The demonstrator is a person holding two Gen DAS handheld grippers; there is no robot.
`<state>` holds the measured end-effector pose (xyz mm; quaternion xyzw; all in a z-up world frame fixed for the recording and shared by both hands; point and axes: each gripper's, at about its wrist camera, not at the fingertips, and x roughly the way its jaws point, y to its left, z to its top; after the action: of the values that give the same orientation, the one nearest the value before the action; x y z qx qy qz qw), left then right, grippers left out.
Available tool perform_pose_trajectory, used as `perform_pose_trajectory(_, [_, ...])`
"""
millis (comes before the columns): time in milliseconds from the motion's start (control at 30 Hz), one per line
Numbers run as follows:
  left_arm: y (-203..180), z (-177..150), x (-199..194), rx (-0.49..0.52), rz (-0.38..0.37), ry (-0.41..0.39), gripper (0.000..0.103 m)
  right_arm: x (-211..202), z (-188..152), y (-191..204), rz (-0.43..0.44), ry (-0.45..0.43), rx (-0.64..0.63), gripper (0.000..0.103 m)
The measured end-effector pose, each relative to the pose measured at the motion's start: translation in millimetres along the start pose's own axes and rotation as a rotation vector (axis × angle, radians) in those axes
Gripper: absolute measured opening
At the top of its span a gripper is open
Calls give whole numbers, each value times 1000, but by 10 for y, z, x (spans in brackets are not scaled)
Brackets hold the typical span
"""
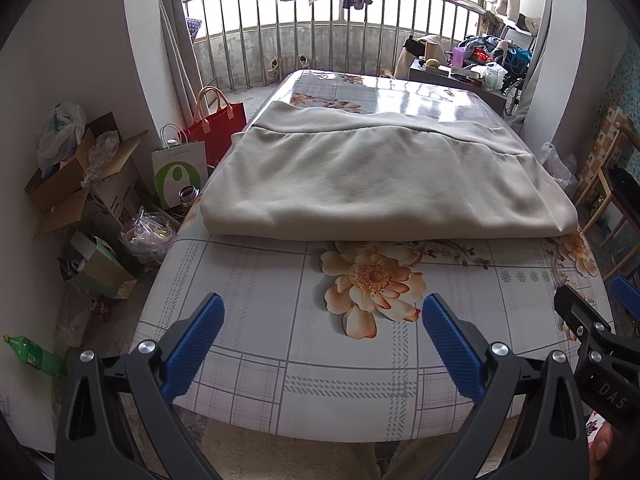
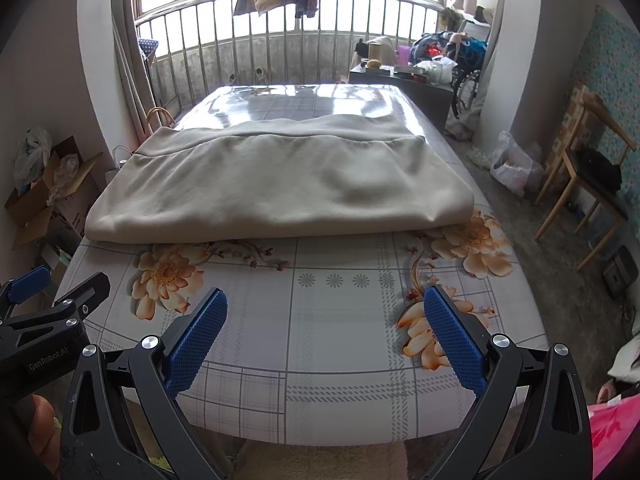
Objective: Fold large clothes
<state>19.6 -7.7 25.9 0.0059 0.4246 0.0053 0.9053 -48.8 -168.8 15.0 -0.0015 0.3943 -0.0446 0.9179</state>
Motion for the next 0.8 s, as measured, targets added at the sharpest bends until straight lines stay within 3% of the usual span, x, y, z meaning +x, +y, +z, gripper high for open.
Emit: perform_pose_trajectory(800, [-37, 30, -21, 0, -26, 3, 97, -8, 1, -5, -6, 3, 9, 95])
